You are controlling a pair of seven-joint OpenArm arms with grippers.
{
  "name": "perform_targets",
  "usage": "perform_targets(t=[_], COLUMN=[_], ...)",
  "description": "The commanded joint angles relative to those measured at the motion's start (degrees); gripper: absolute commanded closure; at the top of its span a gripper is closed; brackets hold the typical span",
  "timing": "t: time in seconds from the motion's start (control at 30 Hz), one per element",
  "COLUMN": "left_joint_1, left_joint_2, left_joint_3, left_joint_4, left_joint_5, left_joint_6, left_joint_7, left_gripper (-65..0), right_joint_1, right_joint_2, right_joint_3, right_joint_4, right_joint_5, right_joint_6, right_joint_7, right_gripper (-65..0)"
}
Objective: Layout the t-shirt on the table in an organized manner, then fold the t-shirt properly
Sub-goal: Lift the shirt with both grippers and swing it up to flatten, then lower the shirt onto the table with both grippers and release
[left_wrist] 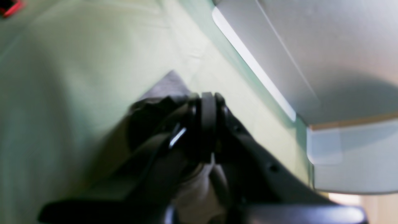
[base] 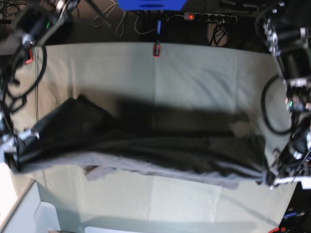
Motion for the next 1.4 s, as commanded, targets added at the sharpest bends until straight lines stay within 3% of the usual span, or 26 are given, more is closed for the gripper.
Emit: perform_targets(t=[0.0, 0.3, 0.43, 0.57, 0.67, 0.83, 1.0, 1.13, 1.37], left_joint_1=[-4.28, -26.35, -34.88, -41.82, -44.90, -45.51, -36.02, -27.14, -11.84], left_joint_2=[-0.97, 4.83, 5.88, 6.50, 6.50, 6.06, 5.97, 5.97, 5.88], left_joint_3=[0.98, 3.35, 3.26, 3.26, 3.26, 3.17, 3.00, 2.91, 0.80], left_joint_4=[0.05, -16.48, -22.19, -24.30, -24.13, -23.77, -22.46, -19.11, -11.64], left_joint_5=[0.83, 11.21, 13.67, 14.20, 13.93, 13.84, 13.76, 13.76, 13.76], left_joint_6=[-0.58, -0.84, -0.93, -1.02, -1.02, -1.02, -1.02, -1.02, -1.02], left_joint_7=[-1.41, -4.66, -4.66, -4.75, -4.75, -4.66, -4.66, -4.66, -4.48], left_gripper=[0.0, 0.0, 0.0, 0.0, 0.0, 0.0, 0.0, 0.0, 0.0], right_joint_1=[3.66, 35.58, 48.06, 56.76, 58.78, 54.92, 41.03, 29.16, 8.94], right_joint_2=[1.74, 7.11, 9.04, 10.71, 11.15, 11.06, 11.06, 11.33, 11.33], right_joint_3=[-1.26, -4.17, -4.25, -6.01, -8.03, -7.77, -7.68, -7.77, -7.59], right_joint_4=[-1.60, -30.44, -38.35, -42.30, -42.74, -38.44, -29.64, -23.49, -9.86], right_joint_5=[-0.10, -10.92, -12.15, -12.06, -11.97, -11.88, -11.53, -5.20, 0.42], right_joint_6=[-0.42, -0.42, -0.42, -0.42, -0.42, -0.42, -0.42, -0.42, -0.42], right_joint_7=[1.94, 2.29, 2.29, 2.29, 2.29, 1.94, 2.21, 2.03, 1.94], right_gripper=[0.0, 0.0, 0.0, 0.0, 0.0, 0.0, 0.0, 0.0, 0.0])
